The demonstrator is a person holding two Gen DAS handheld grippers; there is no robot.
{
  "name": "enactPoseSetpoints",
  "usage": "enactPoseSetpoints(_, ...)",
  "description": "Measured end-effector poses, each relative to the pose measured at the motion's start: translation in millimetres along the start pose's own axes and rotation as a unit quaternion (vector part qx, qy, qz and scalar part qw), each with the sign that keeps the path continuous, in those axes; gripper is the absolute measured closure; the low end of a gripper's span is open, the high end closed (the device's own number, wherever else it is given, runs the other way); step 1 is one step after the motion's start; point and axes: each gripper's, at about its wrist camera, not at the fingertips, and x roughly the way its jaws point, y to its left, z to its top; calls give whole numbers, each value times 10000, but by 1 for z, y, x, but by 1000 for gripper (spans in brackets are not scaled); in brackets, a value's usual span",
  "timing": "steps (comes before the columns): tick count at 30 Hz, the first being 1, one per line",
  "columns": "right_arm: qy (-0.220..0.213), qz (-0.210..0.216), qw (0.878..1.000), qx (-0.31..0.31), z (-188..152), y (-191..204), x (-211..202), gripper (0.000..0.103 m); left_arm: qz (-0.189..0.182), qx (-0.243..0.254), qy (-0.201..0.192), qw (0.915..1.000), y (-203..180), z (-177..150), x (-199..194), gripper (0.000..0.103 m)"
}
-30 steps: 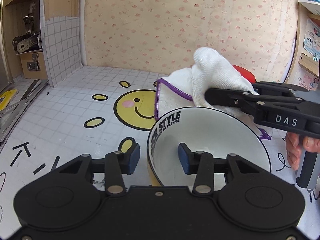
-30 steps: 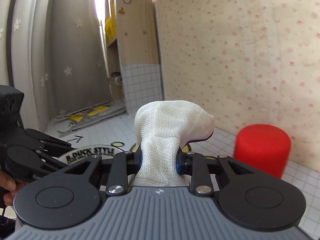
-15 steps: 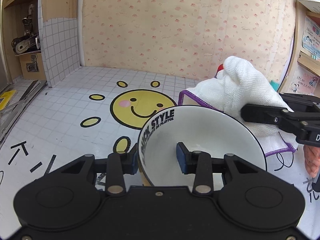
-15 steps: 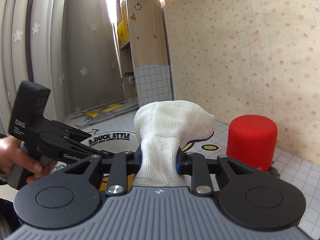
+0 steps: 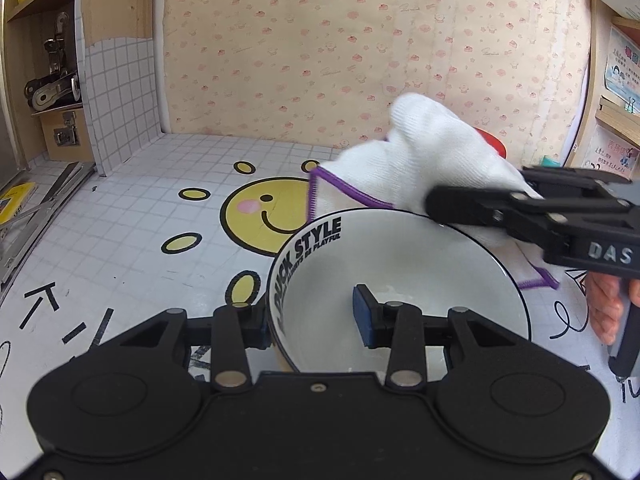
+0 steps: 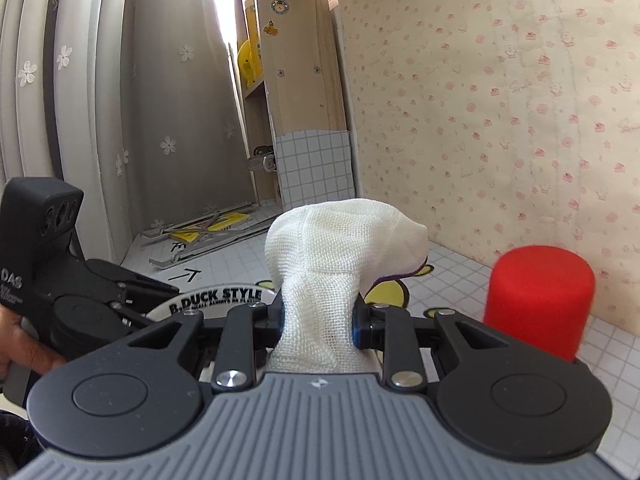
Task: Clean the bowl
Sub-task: 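Rub the cloth on the bowl's outer wall with the right gripper while the left gripper holds the rim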
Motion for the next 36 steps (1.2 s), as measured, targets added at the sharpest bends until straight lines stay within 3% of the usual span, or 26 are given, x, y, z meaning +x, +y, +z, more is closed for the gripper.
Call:
enactPoseSetpoints(7,-76,100,9999,81,-12,-1,-24,74,49,20,-13,10000,1,2,4,62)
enactPoseSetpoints(28,-232,-46,9995,208,-11,6,-7,74,197,26,85,9998,-15,-17,-19,60)
enactPoseSetpoints(36,-229,-57,9994,236,-10,3,-9,74,-401,598,292,9970,-3,2,-5,63)
